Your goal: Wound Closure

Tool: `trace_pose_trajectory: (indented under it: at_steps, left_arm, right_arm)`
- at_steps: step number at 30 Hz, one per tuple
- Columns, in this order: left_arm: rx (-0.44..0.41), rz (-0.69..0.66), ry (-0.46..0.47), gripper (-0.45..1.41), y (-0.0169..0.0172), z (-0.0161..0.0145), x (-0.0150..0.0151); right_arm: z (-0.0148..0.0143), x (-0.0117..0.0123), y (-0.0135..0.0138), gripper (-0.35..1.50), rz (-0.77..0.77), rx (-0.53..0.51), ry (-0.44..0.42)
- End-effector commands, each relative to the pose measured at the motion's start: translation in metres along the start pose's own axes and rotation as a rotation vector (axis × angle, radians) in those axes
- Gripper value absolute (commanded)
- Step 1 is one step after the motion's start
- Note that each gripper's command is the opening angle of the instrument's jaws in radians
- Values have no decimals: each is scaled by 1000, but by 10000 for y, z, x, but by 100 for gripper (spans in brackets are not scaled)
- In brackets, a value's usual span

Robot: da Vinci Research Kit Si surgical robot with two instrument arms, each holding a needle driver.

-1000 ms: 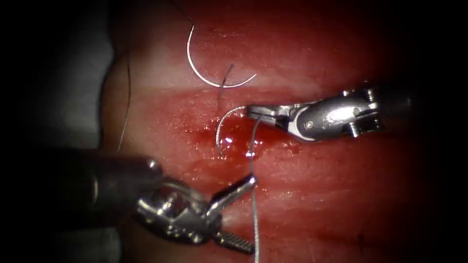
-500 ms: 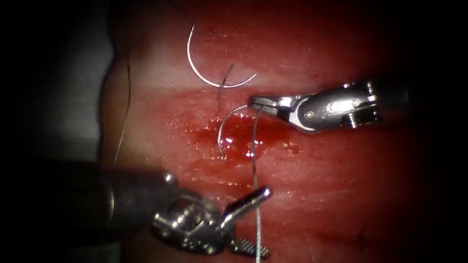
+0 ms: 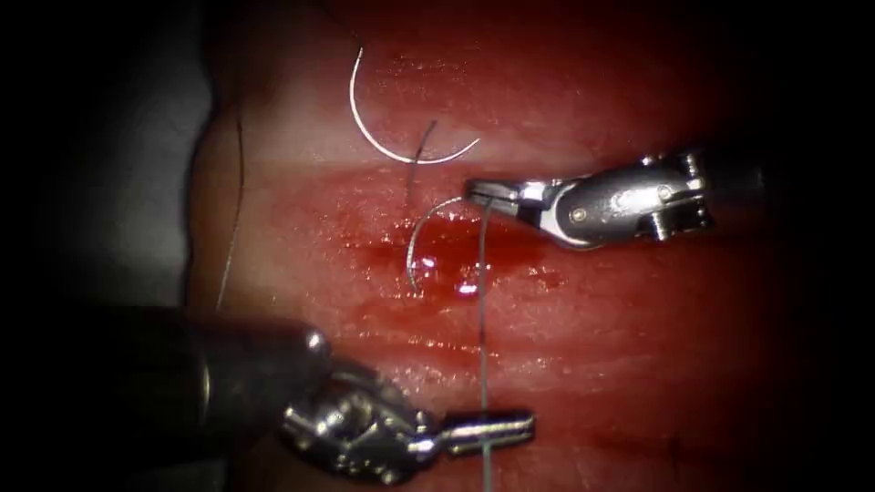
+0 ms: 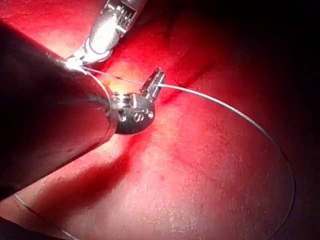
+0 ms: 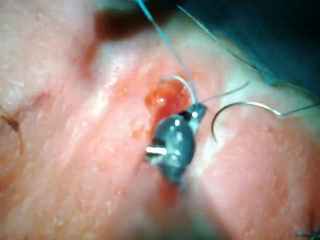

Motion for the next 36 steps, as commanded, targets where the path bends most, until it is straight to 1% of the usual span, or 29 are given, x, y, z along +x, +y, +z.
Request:
trace_pose_trajectory:
  at_steps: [1, 4, 7, 8, 11, 14, 15, 17, 18, 19, 20, 22, 23, 24, 25, 28, 29, 30, 32, 36]
  left_arm:
    - [-9, -5, 5, -45, 9, 2, 0]
    - [-21, -7, 20, -45, 6, -9, -3]
    - [-20, -4, 10, -45, 1, -23, -6]
    - [-19, -24, 1, -45, -2, -37, -7]
    - [-30, -29, -29, -45, -3, -56, -10]
    - [-53, -26, -57, -45, 0, -77, -10]
    - [-57, -26, -70, -45, 1, -92, -9]
    - [-56, -29, -85, -45, 1, -109, -8]
    - [-57, -30, -91, -45, 0, -112, -8]
    - [-61, -33, -100, -45, -1, -115, -7]
    - [-66, -34, -106, -45, -1, -117, -6]
    - [-69, -36, -115, -45, -1, -120, -2]
    - [-78, -31, -120, -45, -1, -121, 0]
    - [-87, -20, -124, -45, -1, -121, 2]
    - [-110, -3, -133, -45, 1, -122, 7]
    - [-136, 26, -144, -45, 3, -122, 13]
    - [-152, 44, -150, -45, 5, -123, 18]
    - [-160, 49, -153, -45, 6, -123, 20]
    - [-181, 73, -162, -45, 8, -123, 25]
    - [-191, 78, -172, -45, 8, -123, 26]
  right_arm:
    - [5, -2, -9, -35, 3, 4, 1]
    - [3, 0, -10, -35, 10, 6, 2]
    - [0, 3, -11, -35, 24, 9, 4]
    - [-4, 6, -13, -35, 37, 19, 12]
    - [-8, 14, -19, -35, 60, 74, 66]
    - [-11, 26, -29, -35, 76, 126, 85]
    - [-12, 34, -36, -35, 103, 165, 87]
    - [-11, 48, -45, -35, 212, 233, 96]
    - [-10, 50, -45, -27, 218, 239, 101]
    - [-8, 52, -42, -13, 238, 247, 105]
    - [-7, 53, -38, 5, 251, 254, 109]
    - [-3, 53, -30, 76, 277, 261, 107]
    - [-1, 53, -28, 110, 291, 246, 95]
    - [0, 54, -26, 130, 316, 235, 81]
    - [-1, 54, -24, 145, 324, 233, 85]
    - [-10, 55, -20, 147, 333, 239, 89]
    - [-23, 56, -13, 147, 340, 245, 100]
    - [-29, 57, -10, 147, 344, 243, 109]
    - [-49, 62, 2, 143, 362, 232, 152]
    - [-76, 67, 17, 140, 380, 246, 175]
